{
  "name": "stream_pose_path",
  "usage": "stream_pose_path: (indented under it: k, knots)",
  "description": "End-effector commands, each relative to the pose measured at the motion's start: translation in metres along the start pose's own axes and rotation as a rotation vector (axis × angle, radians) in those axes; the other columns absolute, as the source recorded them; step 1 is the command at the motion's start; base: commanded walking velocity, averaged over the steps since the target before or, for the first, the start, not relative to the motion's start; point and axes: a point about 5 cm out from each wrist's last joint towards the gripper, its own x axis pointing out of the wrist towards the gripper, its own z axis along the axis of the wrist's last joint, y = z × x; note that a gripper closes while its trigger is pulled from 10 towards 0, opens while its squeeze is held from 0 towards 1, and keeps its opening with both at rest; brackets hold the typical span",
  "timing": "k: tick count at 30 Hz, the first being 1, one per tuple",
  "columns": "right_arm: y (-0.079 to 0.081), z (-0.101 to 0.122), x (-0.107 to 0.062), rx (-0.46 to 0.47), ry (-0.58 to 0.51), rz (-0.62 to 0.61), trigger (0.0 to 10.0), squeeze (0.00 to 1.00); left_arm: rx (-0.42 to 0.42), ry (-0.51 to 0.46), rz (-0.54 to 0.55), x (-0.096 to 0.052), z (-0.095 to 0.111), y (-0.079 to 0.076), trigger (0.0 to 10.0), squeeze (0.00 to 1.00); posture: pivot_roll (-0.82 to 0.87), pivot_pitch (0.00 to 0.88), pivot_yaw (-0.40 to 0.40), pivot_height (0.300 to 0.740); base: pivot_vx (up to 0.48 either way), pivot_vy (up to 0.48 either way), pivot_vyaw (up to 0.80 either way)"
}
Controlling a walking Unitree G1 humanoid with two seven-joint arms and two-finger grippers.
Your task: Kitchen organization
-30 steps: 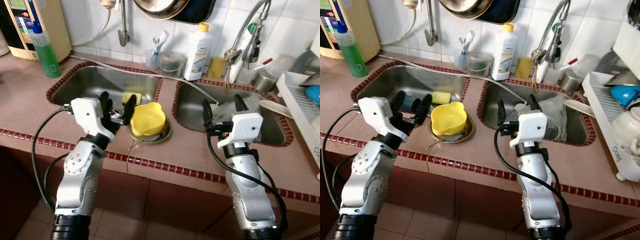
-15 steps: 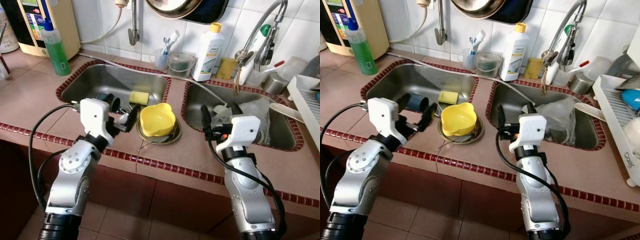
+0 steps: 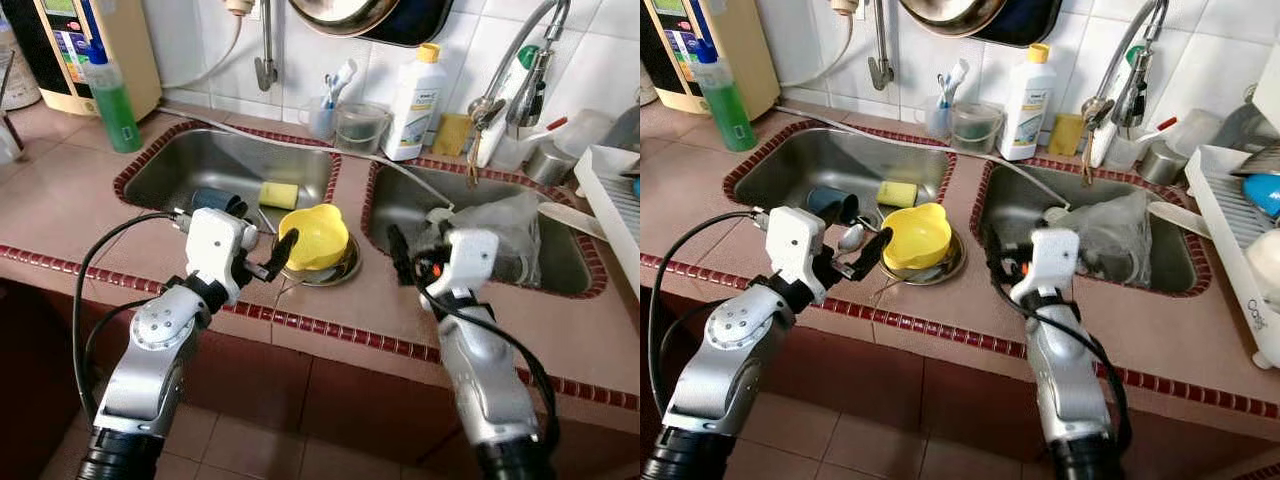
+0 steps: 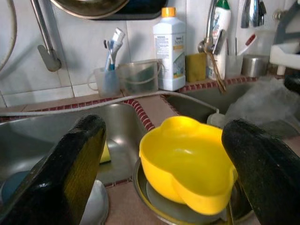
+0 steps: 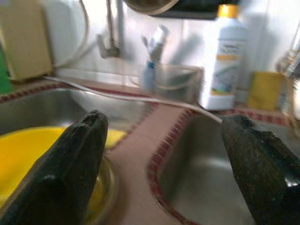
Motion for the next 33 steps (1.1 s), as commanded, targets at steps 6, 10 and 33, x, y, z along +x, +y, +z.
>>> stream_pose_path:
  k: [6,10,33]
  knots:
    - [0.002,0.009,0.026,0.061,0.000,0.071,10.0,0.00,0.027,0.003,-0.063,-0.001,0.005,-0.009,10.0,0.00,0.10,0.000,-0.058,0.740,0.000,0.000,0.00]
    - [0.001,0.014,0.040,0.099,0.009,0.091,10.0,0.00,0.036,-0.014,-0.063,-0.001,0.009,-0.011,10.0,0.00,0.11,0.000,-0.070,0.740,0.000,0.000,0.00]
    - [0.020,-0.018,0.066,0.224,0.321,0.157,10.0,0.00,0.008,-0.082,-0.097,0.000,0.027,-0.031,10.0,0.00,0.16,0.000,-0.113,0.740,0.000,0.000,0.00]
